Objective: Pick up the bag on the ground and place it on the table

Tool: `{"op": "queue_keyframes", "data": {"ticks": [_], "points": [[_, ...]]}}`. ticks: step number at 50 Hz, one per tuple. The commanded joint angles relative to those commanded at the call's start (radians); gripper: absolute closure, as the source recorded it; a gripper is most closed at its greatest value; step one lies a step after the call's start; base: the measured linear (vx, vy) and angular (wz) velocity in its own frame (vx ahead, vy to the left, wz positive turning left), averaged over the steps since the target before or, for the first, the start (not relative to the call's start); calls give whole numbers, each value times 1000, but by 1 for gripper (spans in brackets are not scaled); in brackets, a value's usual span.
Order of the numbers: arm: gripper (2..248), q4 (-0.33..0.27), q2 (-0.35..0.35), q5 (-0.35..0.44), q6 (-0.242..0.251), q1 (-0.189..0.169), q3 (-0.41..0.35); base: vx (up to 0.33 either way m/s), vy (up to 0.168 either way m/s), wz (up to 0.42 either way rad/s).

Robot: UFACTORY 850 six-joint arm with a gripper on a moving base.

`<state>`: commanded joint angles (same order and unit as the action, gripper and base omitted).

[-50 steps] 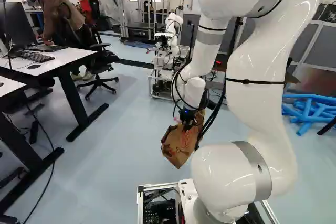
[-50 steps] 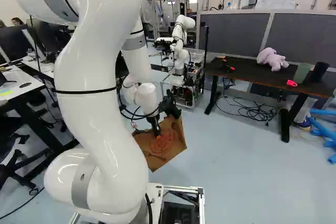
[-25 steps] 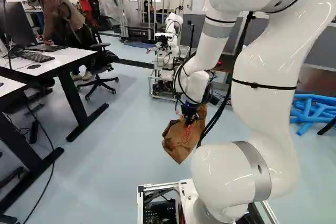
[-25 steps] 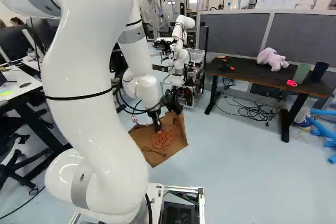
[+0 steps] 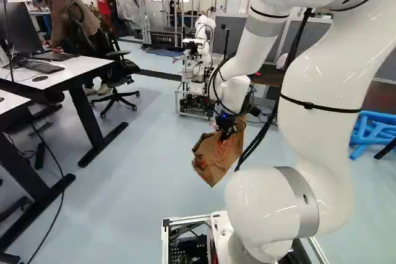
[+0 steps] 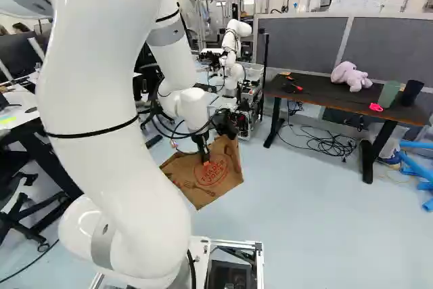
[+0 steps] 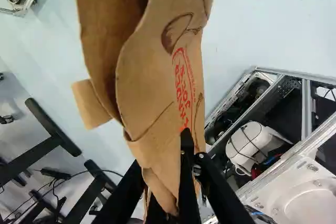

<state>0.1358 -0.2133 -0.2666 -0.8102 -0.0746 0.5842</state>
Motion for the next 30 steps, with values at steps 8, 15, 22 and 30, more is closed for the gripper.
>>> {"op": "queue_keyframes", "data": {"ticks": [8,15,22,30], "points": [[229,0,18,-35,0,-4,15,0,0,0],[229,0,33,-68,0,-5,30,0,0,0],[229,0,47,-102,0,-5,45,0,0,0],[229,0,61,-139,0,-6,63,0,0,0]]}}
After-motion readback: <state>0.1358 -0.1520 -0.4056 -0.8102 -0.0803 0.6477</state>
